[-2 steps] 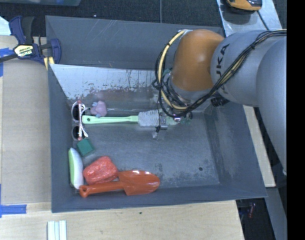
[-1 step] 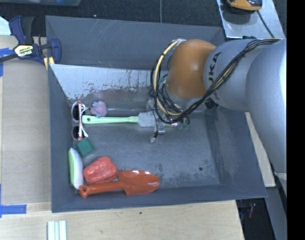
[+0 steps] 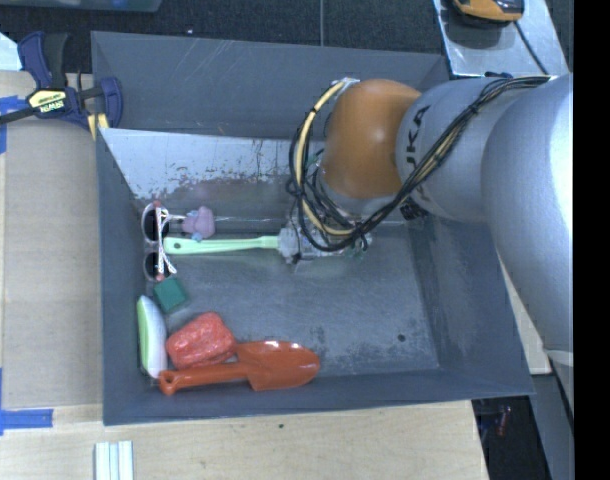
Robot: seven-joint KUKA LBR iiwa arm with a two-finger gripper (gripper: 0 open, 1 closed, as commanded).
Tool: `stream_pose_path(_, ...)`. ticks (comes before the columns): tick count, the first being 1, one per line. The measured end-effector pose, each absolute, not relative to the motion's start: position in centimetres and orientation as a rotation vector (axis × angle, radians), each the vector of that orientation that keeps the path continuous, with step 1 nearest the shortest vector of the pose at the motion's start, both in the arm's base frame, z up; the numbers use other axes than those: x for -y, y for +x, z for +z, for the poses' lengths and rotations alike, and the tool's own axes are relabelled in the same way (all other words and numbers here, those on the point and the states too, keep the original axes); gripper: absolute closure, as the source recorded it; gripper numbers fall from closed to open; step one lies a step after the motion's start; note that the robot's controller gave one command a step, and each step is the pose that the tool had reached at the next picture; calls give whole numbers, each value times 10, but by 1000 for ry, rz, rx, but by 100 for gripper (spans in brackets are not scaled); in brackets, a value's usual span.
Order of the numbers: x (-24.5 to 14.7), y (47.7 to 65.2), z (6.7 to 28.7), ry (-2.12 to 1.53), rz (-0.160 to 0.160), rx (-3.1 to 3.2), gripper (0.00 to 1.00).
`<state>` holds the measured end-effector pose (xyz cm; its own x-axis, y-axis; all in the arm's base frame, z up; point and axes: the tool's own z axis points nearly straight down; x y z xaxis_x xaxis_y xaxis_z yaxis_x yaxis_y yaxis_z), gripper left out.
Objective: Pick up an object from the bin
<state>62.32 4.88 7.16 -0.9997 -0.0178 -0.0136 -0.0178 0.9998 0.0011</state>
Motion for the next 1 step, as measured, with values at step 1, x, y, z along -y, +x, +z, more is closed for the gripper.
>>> stream_pose_path(1,-49,623,72,-28,2,-3128,100)
